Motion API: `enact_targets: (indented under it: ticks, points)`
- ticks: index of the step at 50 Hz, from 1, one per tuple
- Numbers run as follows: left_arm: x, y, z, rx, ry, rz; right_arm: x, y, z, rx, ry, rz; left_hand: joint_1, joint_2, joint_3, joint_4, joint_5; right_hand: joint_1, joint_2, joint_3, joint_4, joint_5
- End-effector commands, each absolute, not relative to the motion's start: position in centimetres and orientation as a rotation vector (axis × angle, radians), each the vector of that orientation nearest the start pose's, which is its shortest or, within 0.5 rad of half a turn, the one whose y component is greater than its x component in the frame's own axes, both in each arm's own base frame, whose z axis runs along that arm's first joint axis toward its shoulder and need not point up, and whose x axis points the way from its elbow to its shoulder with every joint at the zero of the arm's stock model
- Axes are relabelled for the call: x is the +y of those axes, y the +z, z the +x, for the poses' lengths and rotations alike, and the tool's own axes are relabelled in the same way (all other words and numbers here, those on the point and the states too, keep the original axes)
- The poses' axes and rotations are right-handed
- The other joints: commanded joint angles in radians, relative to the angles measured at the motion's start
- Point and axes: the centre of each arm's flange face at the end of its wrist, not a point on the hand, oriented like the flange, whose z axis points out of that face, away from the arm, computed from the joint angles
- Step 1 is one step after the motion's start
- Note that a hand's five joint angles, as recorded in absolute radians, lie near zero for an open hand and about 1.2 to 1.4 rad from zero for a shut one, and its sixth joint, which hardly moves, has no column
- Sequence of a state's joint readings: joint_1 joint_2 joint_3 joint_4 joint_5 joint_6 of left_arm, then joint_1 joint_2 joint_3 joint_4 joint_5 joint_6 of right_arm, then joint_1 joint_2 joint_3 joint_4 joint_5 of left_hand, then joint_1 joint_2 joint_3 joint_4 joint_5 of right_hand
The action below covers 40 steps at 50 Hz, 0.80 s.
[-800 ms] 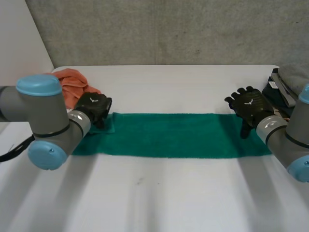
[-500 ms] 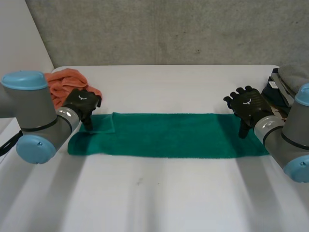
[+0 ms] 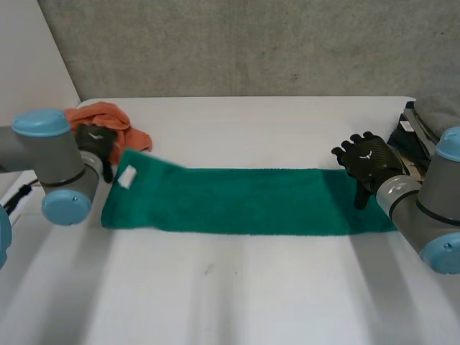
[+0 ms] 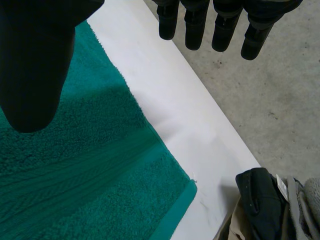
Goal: Fold the laundry.
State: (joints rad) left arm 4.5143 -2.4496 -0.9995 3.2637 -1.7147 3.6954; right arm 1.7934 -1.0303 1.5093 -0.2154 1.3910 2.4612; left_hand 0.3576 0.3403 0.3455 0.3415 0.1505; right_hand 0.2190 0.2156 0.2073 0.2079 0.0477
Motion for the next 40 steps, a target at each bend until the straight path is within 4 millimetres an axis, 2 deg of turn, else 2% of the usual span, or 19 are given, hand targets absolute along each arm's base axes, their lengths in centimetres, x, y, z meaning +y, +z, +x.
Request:
enact_targets:
  ticks: [1,8,10,18,22,26,32,40]
  points:
    - [-41.9,17.0,-21.3,2.042,-1.814,0.619,-33.5,15.9,22.8,2.264,-1.994,-1.294,-0.115,-0.097,-0.103,-0.099,-0.082,-0.044,-0.041,-0.033,-0.033,-0.048]
    - [-38.9,18.5,-22.7,2.099,-1.952,0.758,-33.3,16.3,22.5,2.283,-1.982,-1.277,-0.115,-0.097,-0.103,-0.099,-0.082,-0.044,-0.041,-0.033,-0.033,-0.048]
    - [-37.8,18.8,-23.2,2.119,-1.974,0.786,-33.1,17.1,22.1,2.301,-1.978,-1.254,-0.121,-0.103,-0.109,-0.105,-0.088,-0.044,-0.041,-0.033,-0.033,-0.048]
    - [-33.7,19.5,-24.8,2.235,-2.001,0.844,-31.7,18.4,20.2,2.458,-1.803,-1.131,-0.183,-0.166,-0.171,-0.167,-0.151,-0.044,-0.041,-0.033,-0.033,-0.048]
    - [-31.3,19.6,-26.6,2.315,-2.039,0.962,-31.0,17.6,19.4,2.540,-1.667,-1.112,-0.183,-0.166,-0.171,-0.167,-0.151,0.099,0.103,0.111,0.110,0.096]
    - [-29.2,19.8,-28.1,2.370,-2.080,1.068,-30.8,16.3,18.5,2.598,-1.586,-1.147,-0.183,-0.166,-0.171,-0.167,-0.151,0.132,0.135,0.143,0.143,0.128]
    - [-26.9,19.8,-30.1,2.440,-2.121,1.162,-32.2,15.3,16.8,2.621,-1.709,-1.198,-0.183,-0.166,-0.171,-0.167,-0.151,0.170,0.173,0.182,0.181,0.167]
    - [-25.3,19.8,-31.5,2.439,-2.136,1.231,-33.5,13.4,16.1,2.635,-1.750,-1.186,-0.183,-0.166,-0.171,-0.167,-0.151,0.173,0.176,0.185,0.184,0.170]
